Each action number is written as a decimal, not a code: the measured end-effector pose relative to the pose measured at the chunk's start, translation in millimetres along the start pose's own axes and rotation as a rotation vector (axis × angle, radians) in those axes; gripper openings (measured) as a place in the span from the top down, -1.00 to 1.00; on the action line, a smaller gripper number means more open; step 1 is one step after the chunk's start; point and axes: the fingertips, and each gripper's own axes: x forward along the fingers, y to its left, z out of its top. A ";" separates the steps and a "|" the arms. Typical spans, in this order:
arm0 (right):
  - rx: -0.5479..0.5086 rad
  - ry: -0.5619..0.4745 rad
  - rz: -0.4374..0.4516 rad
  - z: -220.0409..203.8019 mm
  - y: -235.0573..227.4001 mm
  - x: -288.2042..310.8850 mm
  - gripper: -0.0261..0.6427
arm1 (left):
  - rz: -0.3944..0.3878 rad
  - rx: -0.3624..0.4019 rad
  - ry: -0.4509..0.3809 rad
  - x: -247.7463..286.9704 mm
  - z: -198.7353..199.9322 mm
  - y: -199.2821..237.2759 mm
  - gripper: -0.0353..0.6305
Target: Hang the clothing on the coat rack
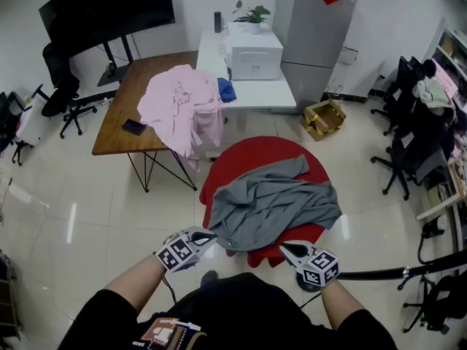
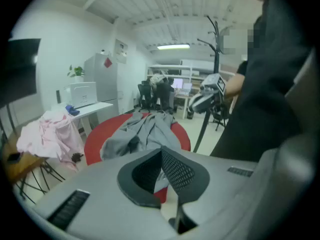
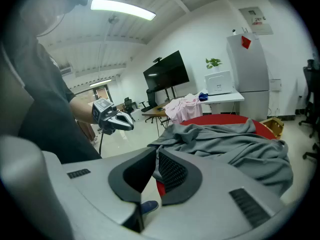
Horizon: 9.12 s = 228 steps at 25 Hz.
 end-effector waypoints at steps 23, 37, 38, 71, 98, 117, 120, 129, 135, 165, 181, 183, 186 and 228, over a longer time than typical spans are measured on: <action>-0.671 0.562 0.096 -80.3 16.7 153.3 0.32 | -0.155 1.292 0.609 90.0 -111.2 95.5 0.12; -0.456 0.278 0.081 -35.5 23.0 103.4 0.92 | -0.175 0.911 0.339 60.6 -34.8 46.3 0.83; -0.401 0.216 0.057 -20.5 19.0 86.8 0.92 | -0.156 0.841 0.295 53.3 -19.1 41.8 0.84; -0.224 -0.878 -0.457 146.9 42.3 -476.1 0.92 | -0.626 0.469 -0.506 0.5 435.2 -273.9 0.86; -0.369 -1.235 -0.474 94.2 95.1 -795.6 0.92 | -0.802 0.550 -0.752 12.4 589.5 -545.8 0.86; -0.252 -1.066 -0.689 90.6 -59.9 -761.7 0.92 | -0.482 0.524 -0.704 111.0 643.1 -516.2 0.85; -0.216 -0.991 -0.649 72.8 -70.3 -731.1 0.92 | -0.505 0.526 -0.671 127.9 628.3 -518.9 0.85; -0.216 -0.797 -0.556 16.5 -48.5 -664.6 0.92 | -0.596 0.523 -0.620 143.1 587.2 -536.9 0.85; -0.179 -0.817 -0.434 -4.5 -20.8 -640.3 0.92 | -0.652 0.456 -0.682 141.8 574.8 -545.5 0.85; -0.082 -0.930 -0.441 -34.9 -11.2 -670.7 0.83 | -0.798 0.074 -0.789 102.3 543.2 -515.0 0.84; -0.118 -0.945 -0.497 -39.7 8.0 -697.7 0.83 | -0.698 0.018 -0.795 99.6 516.9 -489.0 0.84; -0.139 -0.928 -0.506 -39.7 15.9 -698.7 0.83 | -0.672 0.044 -0.801 102.7 512.9 -486.9 0.84; -0.173 -0.888 -0.523 -42.0 29.1 -693.0 0.83 | -0.667 0.051 -0.791 104.4 505.3 -487.3 0.84; 0.022 -0.475 -0.212 108.0 -21.5 -155.5 0.92 | 0.004 -0.286 -0.505 -20.7 188.7 -73.9 0.85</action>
